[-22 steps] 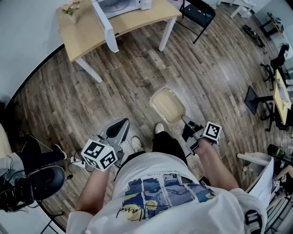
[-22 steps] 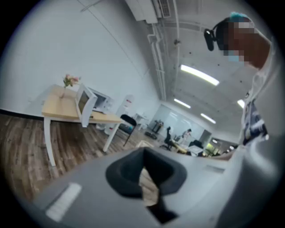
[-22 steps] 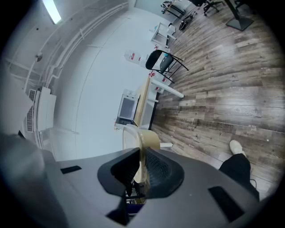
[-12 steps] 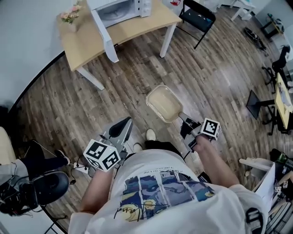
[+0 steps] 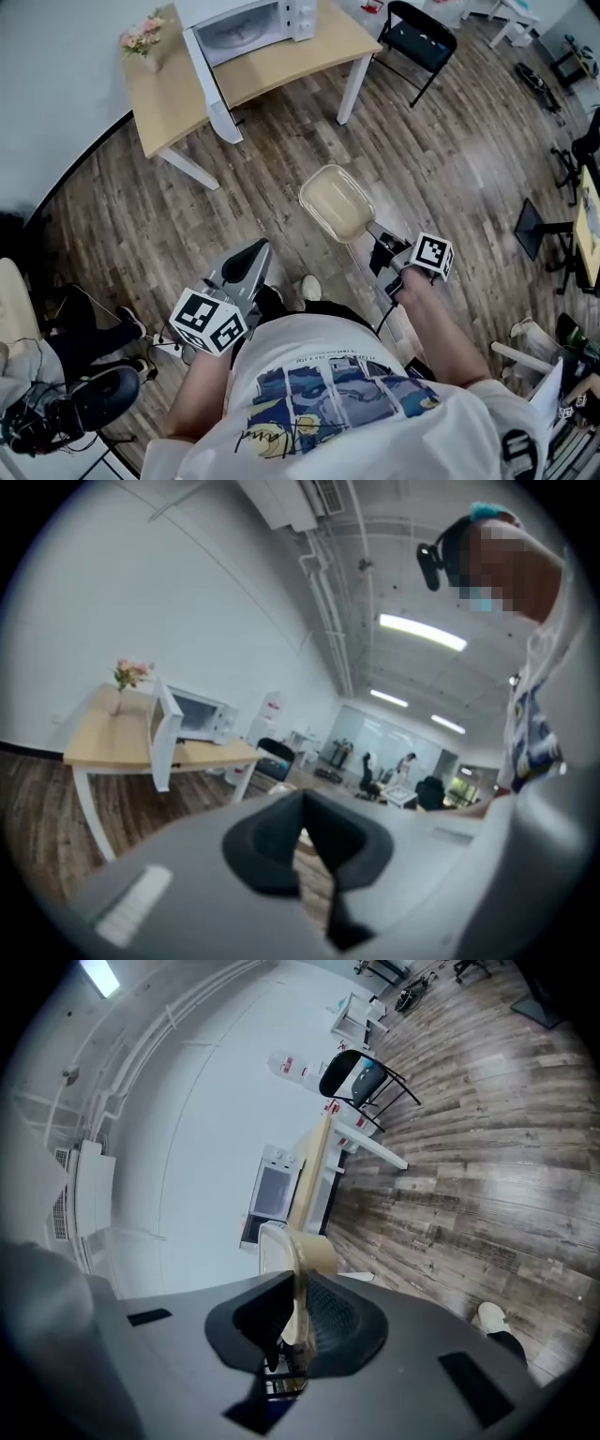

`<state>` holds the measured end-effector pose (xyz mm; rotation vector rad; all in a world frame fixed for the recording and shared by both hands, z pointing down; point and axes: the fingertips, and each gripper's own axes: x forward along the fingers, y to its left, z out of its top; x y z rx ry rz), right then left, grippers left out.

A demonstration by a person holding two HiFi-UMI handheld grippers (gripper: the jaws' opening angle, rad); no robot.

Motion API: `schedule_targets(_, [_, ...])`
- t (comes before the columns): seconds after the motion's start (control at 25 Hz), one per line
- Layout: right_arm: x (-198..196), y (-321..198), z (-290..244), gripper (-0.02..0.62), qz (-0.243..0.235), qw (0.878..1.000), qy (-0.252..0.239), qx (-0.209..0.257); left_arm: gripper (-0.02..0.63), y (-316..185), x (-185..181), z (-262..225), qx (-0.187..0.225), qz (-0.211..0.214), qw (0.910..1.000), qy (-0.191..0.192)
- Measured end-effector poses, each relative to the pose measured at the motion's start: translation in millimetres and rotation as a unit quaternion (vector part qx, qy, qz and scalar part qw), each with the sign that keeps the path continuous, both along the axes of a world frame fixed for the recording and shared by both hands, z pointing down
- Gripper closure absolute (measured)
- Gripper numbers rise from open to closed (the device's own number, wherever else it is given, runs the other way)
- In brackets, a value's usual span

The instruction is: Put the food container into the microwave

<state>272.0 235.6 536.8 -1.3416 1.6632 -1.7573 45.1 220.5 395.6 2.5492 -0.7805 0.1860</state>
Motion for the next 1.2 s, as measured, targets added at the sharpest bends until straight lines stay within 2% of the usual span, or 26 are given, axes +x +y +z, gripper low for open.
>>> schedule_targets(0.28, [5,-42,-2,0.558,0.001,1.0,0.0,-0.004,0.598,-31,-6,-7,0.017,0.0,0.9998,-0.009])
schedule_targets(0.8, [-32,-195,-22,0.558,0.03,0.999,0.019,-0.012,0.598,-189,-65,-43,0.061,0.048,0.9966,0.029])
schedule_targets(1.0, [-39,-251,-30,0.558,0.044,0.998,0.039,-0.001,0.598,-236,-94,-47,0.069,0.061,0.9949,0.04])
schedule_targets(1.2, [-41,-292,-34,0.558,0.054,0.998,0.037,0.001,0.598,-259,-110,-49,0.063,0.049,0.9957,0.047])
